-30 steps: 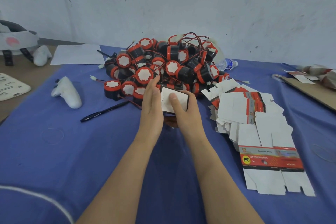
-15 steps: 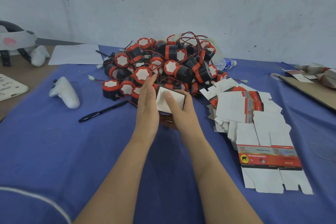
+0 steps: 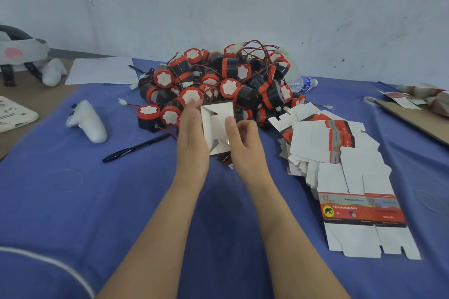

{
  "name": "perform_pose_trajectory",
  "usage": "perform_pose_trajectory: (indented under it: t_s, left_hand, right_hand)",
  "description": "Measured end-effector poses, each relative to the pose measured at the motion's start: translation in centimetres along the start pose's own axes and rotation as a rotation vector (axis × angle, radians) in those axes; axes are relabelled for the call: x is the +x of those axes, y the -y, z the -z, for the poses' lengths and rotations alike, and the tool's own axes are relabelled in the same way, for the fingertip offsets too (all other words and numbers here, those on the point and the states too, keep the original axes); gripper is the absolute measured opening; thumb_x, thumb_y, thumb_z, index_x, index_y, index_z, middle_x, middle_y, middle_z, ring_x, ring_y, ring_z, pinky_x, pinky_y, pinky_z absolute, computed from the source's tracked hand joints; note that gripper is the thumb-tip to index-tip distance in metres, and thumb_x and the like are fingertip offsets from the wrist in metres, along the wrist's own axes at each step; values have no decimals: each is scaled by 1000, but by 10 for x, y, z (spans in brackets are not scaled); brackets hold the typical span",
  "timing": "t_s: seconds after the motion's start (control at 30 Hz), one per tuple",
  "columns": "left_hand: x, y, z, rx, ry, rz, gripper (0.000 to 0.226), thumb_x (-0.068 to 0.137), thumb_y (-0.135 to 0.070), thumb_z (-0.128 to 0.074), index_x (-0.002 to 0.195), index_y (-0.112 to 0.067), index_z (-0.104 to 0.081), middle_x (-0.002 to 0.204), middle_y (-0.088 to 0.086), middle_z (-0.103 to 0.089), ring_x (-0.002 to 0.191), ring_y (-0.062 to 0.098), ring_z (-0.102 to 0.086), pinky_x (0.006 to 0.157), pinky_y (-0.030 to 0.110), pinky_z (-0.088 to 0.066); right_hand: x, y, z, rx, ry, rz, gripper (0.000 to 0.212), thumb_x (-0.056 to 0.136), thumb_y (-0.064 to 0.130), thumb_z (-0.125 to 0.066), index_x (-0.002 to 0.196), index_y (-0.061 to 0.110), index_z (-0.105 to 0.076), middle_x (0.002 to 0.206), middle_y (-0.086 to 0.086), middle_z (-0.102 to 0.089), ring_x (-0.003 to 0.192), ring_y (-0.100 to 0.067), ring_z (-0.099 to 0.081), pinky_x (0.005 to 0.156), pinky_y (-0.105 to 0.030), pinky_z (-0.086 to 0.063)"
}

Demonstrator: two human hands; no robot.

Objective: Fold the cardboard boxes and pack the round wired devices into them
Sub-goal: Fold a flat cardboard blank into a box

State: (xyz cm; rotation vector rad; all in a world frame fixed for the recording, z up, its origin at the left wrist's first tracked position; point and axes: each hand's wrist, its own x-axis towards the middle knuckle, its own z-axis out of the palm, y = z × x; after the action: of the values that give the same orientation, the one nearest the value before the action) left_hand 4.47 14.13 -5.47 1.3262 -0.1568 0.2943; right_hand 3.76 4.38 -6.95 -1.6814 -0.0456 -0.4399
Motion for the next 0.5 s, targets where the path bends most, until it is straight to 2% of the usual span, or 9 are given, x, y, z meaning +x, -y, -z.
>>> perform_pose_trajectory:
  t_s: [0.03,0.1,0.17,0.3,0.43,0.5]
  left_hand:
    - [-1,2,-2,57,17,-13,39,103,-38,-29,137,-31,-46,141,1,-50,126,18,-51,94,33,-52]
    - [-3,4,-4,112,46,-48,35,105,-32,-26,134,-36,-46,142,-5,-49,123,11,-51,80,12,-51]
    - [-3,3,-5,121,61,-50,34,105,-32,-25,134,-41,-42,144,-8,-46,126,8,-49,81,7,-48]
    - [-5,3,-4,147,50,-89,39,106,-33,-22,140,-36,-40,149,-7,-41,135,10,-41,110,35,-40]
    - [-5,4,-3,193,26,-162,42,106,-30,-19,142,-29,-40,150,-7,-39,138,8,-35,115,39,-31]
    - [-5,5,-3,197,20,-160,41,106,-31,-20,142,-31,-40,150,-8,-39,137,7,-36,114,38,-33]
  right_hand:
    - [0,0,-1,19,2,2,24,96,50,-44,97,27,-50,77,15,-65,62,3,-61,49,-17,-48]
    - [0,-1,-1,12,24,1,21,101,44,-37,109,31,-51,78,19,-64,64,10,-61,48,-7,-44]
    - [-1,-1,0,-10,66,-10,24,101,42,-35,114,30,-51,86,15,-63,63,8,-62,48,-7,-44]
    - [-1,0,-1,-44,142,-47,33,102,41,-35,119,21,-54,85,1,-66,56,-4,-63,47,-18,-47]
    - [0,-3,1,-46,195,-61,27,102,40,-36,110,25,-56,82,-1,-67,56,-12,-64,49,-24,-50]
    - [1,-5,0,-21,211,-79,33,101,45,-35,113,24,-56,82,-4,-69,60,-17,-66,53,-28,-53]
